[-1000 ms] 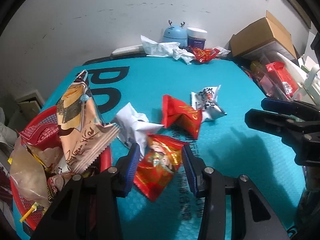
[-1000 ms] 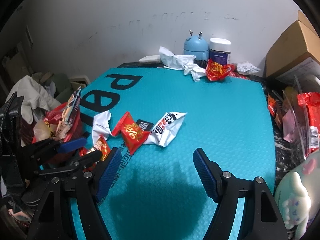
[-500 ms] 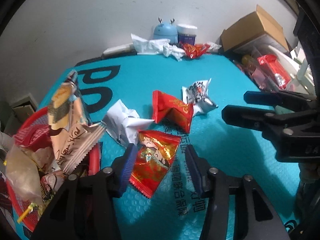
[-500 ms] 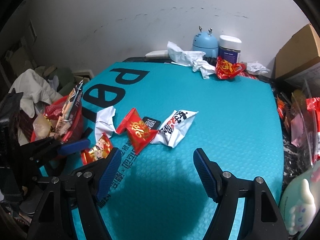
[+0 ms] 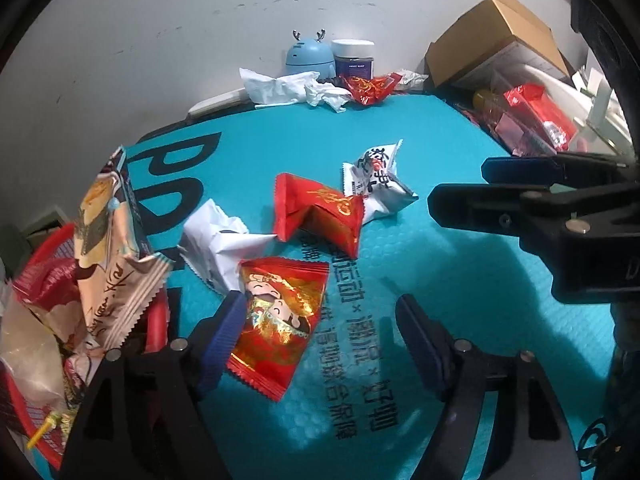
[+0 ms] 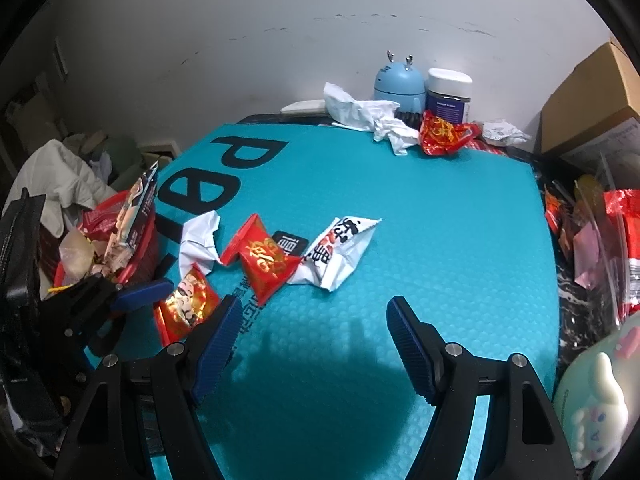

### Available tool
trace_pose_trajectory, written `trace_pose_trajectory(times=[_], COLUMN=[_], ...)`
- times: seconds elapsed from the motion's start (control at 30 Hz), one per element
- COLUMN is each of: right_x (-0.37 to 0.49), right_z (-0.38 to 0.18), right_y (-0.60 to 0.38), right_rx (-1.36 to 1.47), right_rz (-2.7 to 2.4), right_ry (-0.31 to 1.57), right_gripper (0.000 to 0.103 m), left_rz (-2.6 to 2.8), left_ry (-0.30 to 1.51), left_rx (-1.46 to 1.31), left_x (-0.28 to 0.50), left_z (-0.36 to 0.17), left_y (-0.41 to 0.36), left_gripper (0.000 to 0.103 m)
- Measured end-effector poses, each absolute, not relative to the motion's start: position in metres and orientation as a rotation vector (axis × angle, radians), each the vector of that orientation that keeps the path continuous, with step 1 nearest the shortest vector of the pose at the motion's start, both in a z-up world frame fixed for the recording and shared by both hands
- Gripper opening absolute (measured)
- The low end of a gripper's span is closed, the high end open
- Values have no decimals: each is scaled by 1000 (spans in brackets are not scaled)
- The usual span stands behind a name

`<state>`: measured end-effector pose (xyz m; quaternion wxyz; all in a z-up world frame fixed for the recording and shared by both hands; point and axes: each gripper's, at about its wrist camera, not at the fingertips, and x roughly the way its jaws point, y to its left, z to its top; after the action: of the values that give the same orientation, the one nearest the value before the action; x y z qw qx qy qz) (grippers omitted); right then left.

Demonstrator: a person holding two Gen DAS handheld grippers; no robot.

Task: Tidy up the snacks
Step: 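Move the left tool to the red candy packet while the right tool approaches another red packet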

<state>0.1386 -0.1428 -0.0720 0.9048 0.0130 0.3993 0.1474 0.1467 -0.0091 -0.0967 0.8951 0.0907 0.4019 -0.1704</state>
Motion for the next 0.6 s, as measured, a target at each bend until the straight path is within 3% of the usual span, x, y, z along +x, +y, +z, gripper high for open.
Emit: trace_pose_trajectory(times=[0.43,0.6], right_x=[132,129], right_z=[-66,-66], right_y=[-153,-152], right_rx=[57,58], right_rz=[306,324], right_ry=[801,801], right_gripper=[75,75], left_rz=[-339,-386], left_ry=[813,882], left_rx=[56,-58], left_x=[129,117], left_z=[-83,-88], left_y=[6,17], left_gripper=[76,76])
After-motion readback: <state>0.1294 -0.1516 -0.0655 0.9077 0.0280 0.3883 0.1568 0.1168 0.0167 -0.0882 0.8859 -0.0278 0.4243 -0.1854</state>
